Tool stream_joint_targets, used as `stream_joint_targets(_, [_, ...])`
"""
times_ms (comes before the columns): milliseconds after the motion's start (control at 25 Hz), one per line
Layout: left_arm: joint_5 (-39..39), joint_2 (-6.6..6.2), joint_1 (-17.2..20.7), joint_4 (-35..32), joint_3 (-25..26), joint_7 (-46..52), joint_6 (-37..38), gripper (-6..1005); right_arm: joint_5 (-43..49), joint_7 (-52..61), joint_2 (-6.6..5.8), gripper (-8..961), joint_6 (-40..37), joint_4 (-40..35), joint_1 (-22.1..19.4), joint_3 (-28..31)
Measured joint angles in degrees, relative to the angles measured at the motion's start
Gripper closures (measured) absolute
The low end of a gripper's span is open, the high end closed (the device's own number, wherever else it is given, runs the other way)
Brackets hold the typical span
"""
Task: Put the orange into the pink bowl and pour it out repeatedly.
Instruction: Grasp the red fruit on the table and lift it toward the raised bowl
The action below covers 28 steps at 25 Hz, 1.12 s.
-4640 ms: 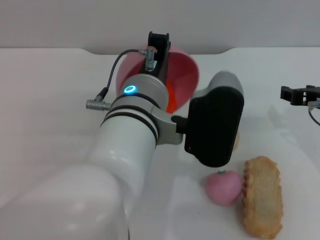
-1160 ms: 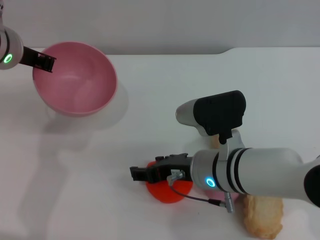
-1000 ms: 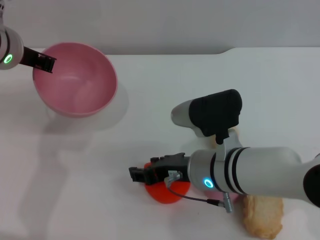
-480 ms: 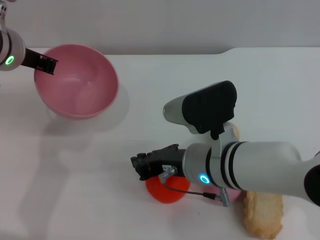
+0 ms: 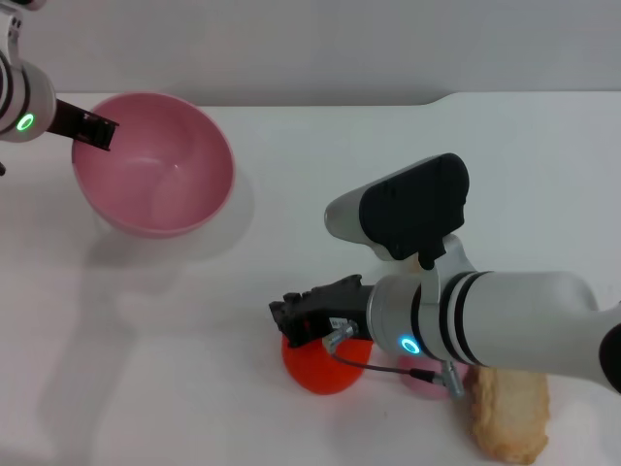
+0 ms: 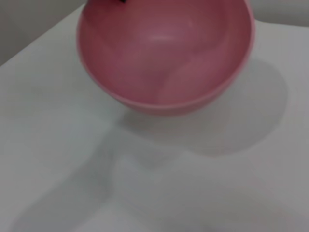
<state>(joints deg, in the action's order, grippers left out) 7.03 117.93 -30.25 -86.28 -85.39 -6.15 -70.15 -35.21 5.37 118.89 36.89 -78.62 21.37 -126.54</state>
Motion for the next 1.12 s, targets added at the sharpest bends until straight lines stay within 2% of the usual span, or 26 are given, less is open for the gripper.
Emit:
stream_joint_targets(240, [0.0,0.05,-0.2,0.7,-0.2,0.0,0.0,957,2.7,0.3,0.17,773,1.3,-3.5,-1.3,0.0])
stream_joint_targets(440, [0.0,0.10,-0.3,1.2,-0.3,0.0,0.0,957,3.2,0.6,0.20,549,3.1,-4.2,-1.4,0.0])
stream_joint_targets(880, [0.1,0.11,-2.2,4.3,-0.9,0.0,0.2,958,12.0,8.2,0.22,309,16.9,-12.2,-1.7,-1.2])
stream_joint_targets(960, [0.1,0.17,-2.7,5.3,-0.9,0.0,0.3,958,12.1,9.3,0.29,118,18.0,-13.0,-1.7,-2.0])
stream_joint_targets(1120, [0.2,0.19,-3.3,6.0,-0.8,0.0,0.3,958,12.1,9.9,0.31,134,18.5,-12.9,-1.6,-2.6])
